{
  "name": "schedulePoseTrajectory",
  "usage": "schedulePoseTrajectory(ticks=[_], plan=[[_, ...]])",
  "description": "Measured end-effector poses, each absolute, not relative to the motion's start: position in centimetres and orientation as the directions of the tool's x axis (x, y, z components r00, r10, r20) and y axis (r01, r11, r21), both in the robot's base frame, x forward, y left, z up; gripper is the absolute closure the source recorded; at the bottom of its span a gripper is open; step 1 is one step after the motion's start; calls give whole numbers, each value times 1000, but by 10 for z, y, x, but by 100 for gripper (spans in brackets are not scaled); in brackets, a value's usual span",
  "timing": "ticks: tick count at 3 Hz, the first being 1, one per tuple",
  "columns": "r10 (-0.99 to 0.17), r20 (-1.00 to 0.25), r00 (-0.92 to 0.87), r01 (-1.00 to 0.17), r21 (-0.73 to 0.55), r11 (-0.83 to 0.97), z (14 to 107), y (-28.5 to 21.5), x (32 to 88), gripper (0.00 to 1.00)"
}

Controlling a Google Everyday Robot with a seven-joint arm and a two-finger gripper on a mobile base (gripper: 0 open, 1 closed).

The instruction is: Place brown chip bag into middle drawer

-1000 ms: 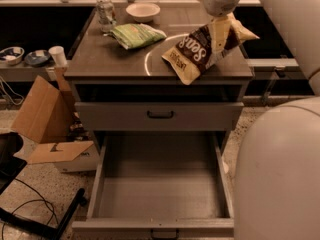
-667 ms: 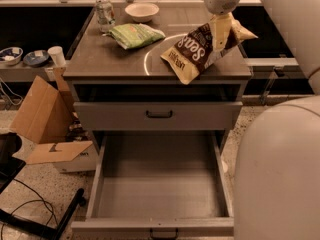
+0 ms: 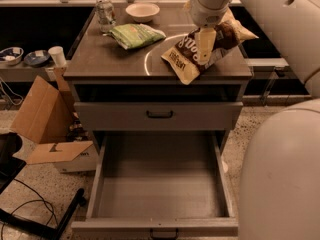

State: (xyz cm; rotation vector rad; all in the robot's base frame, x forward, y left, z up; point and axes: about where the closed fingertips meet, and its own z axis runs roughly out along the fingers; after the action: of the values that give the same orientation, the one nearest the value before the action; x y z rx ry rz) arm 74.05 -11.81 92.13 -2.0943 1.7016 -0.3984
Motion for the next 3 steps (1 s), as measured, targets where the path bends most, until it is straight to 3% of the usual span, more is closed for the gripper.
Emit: schedulePoseTrajectory(ticks=[1, 3], plan=[[-977, -38, 209, -864, -475, -166, 917, -117, 740, 18], [-977, -38, 209, -864, -475, -166, 917, -117, 740, 64]])
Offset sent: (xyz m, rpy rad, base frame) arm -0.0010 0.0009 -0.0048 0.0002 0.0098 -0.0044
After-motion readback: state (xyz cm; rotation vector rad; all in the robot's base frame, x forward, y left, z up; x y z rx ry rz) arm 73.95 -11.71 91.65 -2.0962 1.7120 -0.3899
